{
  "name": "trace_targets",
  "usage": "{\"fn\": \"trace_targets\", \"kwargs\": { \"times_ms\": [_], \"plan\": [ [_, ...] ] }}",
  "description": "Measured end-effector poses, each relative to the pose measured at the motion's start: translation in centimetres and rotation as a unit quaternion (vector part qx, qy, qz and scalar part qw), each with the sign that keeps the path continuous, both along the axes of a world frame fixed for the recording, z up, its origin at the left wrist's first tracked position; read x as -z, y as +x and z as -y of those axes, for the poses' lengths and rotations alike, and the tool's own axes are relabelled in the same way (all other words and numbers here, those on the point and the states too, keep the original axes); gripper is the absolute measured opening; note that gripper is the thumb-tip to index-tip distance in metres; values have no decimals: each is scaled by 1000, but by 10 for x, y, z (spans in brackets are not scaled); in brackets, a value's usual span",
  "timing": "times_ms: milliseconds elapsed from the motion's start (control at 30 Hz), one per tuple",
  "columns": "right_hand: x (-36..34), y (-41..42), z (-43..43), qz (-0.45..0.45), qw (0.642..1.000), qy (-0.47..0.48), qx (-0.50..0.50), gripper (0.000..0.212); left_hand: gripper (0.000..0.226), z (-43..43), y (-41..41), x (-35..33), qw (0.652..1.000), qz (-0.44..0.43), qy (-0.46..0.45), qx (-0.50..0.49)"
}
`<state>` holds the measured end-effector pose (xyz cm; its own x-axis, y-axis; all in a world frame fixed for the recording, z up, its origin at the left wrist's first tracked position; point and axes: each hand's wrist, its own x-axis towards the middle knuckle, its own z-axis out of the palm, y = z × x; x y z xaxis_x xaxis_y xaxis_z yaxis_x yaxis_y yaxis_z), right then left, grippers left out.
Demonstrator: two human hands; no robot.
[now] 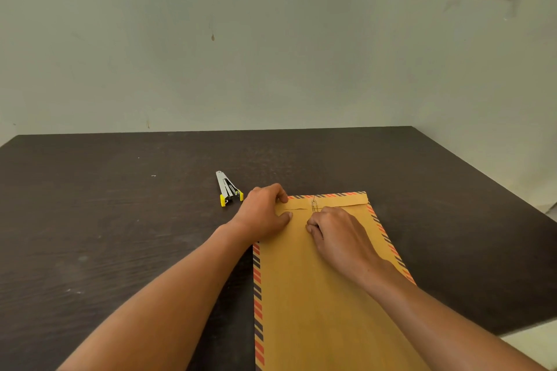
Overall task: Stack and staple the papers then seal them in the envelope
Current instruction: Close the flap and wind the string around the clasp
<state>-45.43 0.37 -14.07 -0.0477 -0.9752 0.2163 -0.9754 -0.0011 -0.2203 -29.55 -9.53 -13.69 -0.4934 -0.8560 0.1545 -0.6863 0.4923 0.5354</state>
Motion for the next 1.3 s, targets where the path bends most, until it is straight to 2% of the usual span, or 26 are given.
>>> {"fn": "trace_targets", "kwargs": {
  "times_ms": [100,200,300,467,633,800,900,1067,1300],
  "plan": [
    [2,-2,-8,35,999,-23,-7,24,31,0,0,1,1000,-2,4,0],
    [3,-4,-15,83,995,-51,28,26,31,-1,0,0,1000,-3,4,-1],
    [4,-8,-14,94,992,-66,59,19,32,-2,-1,-1,1000,1,6,-3],
    [2,-14,-12,85,991,-49,88,19,31,-3,0,-2,1000,2,9,-1],
    [-5,-18,-10,118,990,-30,72,20,31,-3,-1,-3,1000,4,7,1],
    [-8,-17,-7,95,990,-4,100,19,32,-3,-1,-4,1000,7,0,2],
    [-15,-30,-1,82,986,45,136,19,31,-3,-1,-3,1000,9,-3,4],
    [-35,-59,30,60,975,161,143,42,30,-2,-1,-1,1000,12,-8,7],
    [-76,-68,81,50,930,354,80,27,29,1,-1,5,1000,17,-20,13]
  ]
}}
